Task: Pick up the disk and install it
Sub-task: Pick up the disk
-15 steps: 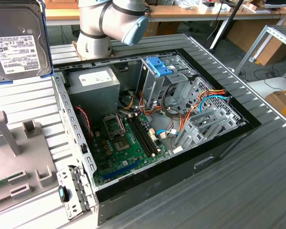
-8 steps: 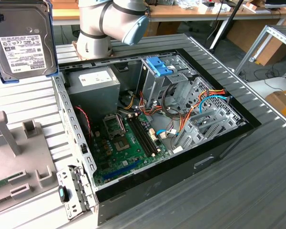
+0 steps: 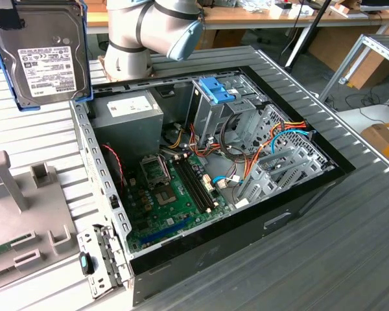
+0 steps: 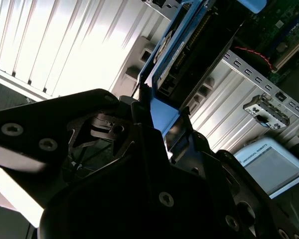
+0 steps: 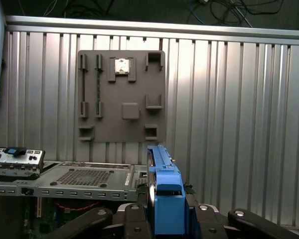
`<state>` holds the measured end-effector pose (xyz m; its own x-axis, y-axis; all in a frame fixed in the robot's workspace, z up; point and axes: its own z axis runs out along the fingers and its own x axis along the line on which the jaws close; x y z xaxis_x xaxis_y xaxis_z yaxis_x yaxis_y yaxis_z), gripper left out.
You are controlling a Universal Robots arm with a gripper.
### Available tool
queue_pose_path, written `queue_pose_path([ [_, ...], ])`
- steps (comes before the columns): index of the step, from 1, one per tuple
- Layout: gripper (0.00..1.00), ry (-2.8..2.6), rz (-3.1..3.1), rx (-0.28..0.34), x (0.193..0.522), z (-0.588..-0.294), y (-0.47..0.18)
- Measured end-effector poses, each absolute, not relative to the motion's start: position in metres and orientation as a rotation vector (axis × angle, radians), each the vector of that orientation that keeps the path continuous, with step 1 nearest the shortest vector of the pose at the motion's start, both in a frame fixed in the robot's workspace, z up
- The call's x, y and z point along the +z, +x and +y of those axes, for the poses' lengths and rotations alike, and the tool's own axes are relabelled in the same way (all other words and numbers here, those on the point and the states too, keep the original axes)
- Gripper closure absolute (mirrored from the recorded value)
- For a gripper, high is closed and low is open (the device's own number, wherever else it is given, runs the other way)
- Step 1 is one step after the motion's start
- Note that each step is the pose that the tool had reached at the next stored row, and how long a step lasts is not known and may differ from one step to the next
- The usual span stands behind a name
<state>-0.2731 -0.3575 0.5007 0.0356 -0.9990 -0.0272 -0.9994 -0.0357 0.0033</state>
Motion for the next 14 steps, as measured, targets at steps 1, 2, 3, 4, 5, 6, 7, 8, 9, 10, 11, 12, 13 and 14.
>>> queue_pose_path([
  [1, 0.64, -2.249, 2.17, 0.034, 0.501, -0.358, -0.272],
  [2, 0.64, -2.249, 2.17, 0.034, 0.501, -0.358, -0.27],
  [3, 0.64, -2.249, 2.17, 0.034, 0.501, -0.358, -0.269],
  [4, 0.64, -2.249, 2.17, 0.034, 0.501, -0.358, -0.267],
  [5, 0.64, -2.249, 2.17, 0.034, 0.501, -0.358, -0.265],
  [6, 0.64, -2.249, 2.17, 0.034, 0.501, -0.358, -0.263],
  [7, 0.64, -2.249, 2.17, 0.034, 0.501, -0.358, -0.261],
  [8, 0.64, -2.249, 2.17, 0.034, 0.501, -0.358, -0.258],
  [9, 0.64, -2.249, 2.17, 0.034, 0.501, -0.357, -0.255],
  [10, 0.64, -2.249, 2.17, 0.034, 0.501, -0.357, -0.253],
  [11, 0.64, -2.249, 2.17, 0.034, 0.501, -0.357, -0.252],
  [12, 0.64, -2.249, 2.17, 0.034, 0.501, -0.357, -0.249],
  [13, 0.64, -2.249, 2.17, 0.034, 0.501, -0.357, -0.246],
  [14, 0.64, -2.249, 2.17, 0.034, 0.501, -0.357, -0.243],
])
